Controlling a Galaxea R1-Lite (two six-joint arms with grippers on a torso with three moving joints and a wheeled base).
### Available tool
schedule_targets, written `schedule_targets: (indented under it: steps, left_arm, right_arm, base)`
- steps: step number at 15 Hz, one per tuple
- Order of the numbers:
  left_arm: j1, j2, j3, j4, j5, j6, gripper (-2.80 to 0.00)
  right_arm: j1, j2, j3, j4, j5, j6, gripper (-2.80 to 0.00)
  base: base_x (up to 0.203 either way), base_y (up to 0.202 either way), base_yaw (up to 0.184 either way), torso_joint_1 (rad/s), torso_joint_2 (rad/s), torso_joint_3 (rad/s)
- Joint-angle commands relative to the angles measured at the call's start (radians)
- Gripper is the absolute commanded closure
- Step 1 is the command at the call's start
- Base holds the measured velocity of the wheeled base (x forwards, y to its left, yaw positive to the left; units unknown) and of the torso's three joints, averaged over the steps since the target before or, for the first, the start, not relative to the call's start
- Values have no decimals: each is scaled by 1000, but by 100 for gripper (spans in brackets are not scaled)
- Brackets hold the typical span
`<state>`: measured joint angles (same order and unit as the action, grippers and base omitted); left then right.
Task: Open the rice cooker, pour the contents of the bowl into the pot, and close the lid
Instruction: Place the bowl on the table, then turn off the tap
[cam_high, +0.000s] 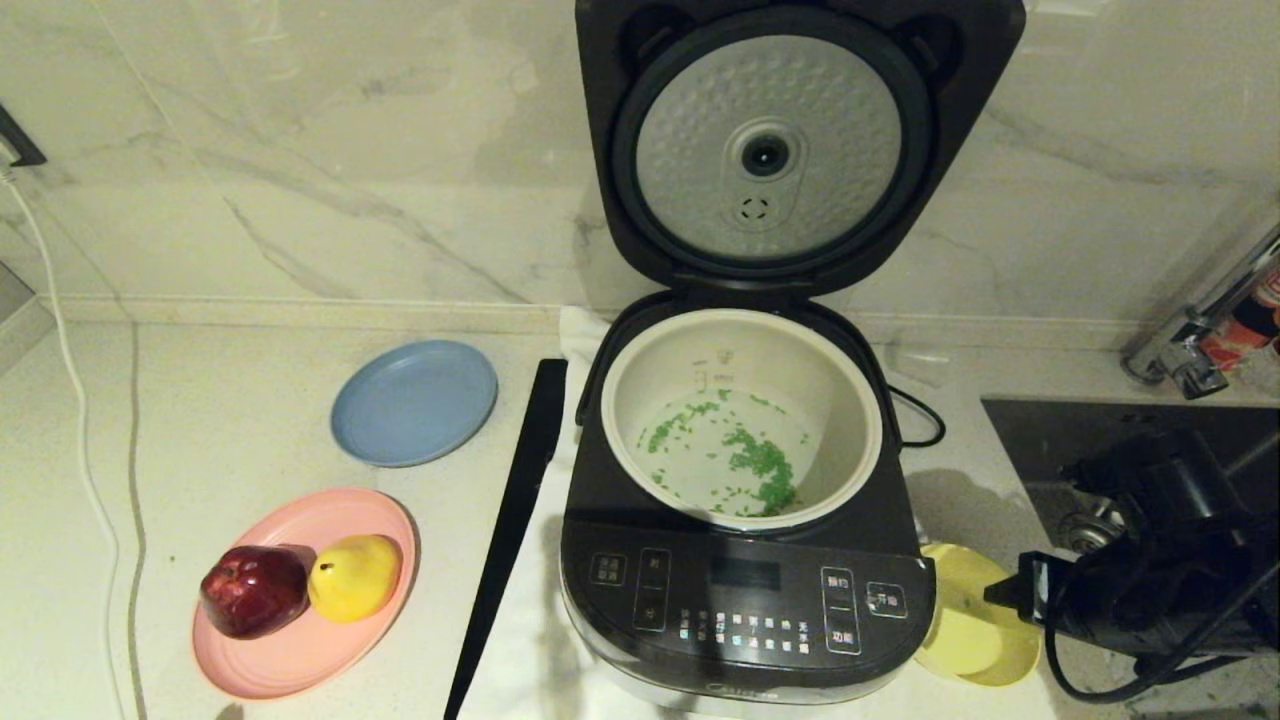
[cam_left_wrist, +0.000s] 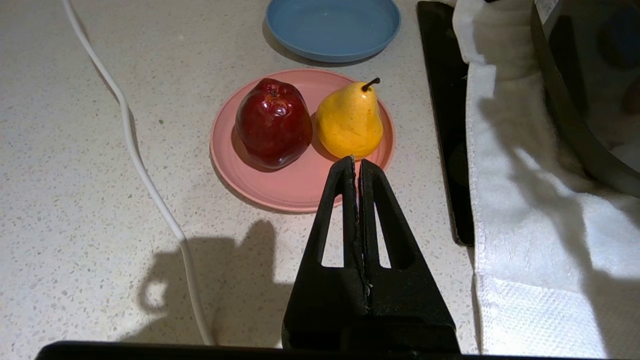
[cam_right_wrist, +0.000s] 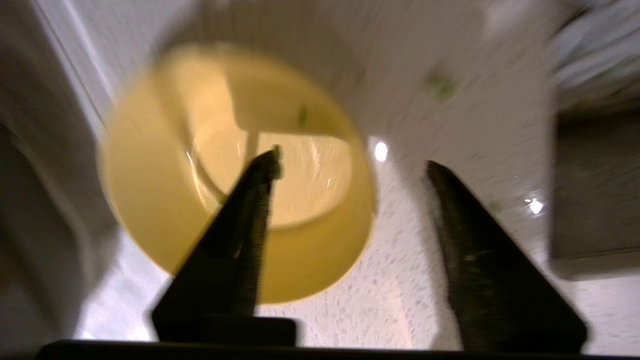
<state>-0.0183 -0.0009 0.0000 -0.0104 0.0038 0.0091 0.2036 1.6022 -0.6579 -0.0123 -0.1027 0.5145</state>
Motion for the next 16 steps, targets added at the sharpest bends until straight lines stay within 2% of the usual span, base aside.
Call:
schedule_targets:
  steps: [1, 2, 6, 7, 10, 13, 16]
  left_arm:
    - [0, -1, 3, 0, 1, 0, 0]
    - [0, -1, 3, 0, 1, 0, 0]
    - [0, -1, 3, 0, 1, 0, 0]
    - [0, -1, 3, 0, 1, 0, 0]
    - [0, -1, 3, 0, 1, 0, 0]
    - [0, -1, 3, 0, 1, 0, 0]
    - [0, -1, 3, 0, 1, 0, 0]
  right_arm:
    - [-32, -101, -19, -1, -36, 9, -280]
    - [-76, -131, -29, 5, -47, 7, 0]
    - [-233, -166, -78, 30, -68, -21, 0]
    - [-264, -164, -88, 29, -105, -33, 0]
    - [-320, -84, -95, -3, -303, -44, 0]
    - [-377, 6, -86, -183, -433, -70, 0]
    - [-387, 82, -76, -351, -561, -138, 0]
  base:
    - [0, 0, 0, 0, 0, 0]
    - [0, 0, 0, 0, 0, 0]
    - [0, 0, 0, 0, 0, 0]
    - [0, 0, 0, 0, 0, 0]
    - [0, 0, 0, 0, 0, 0]
    - [0, 0, 0, 0, 0, 0]
    - [0, 0, 0, 0, 0, 0]
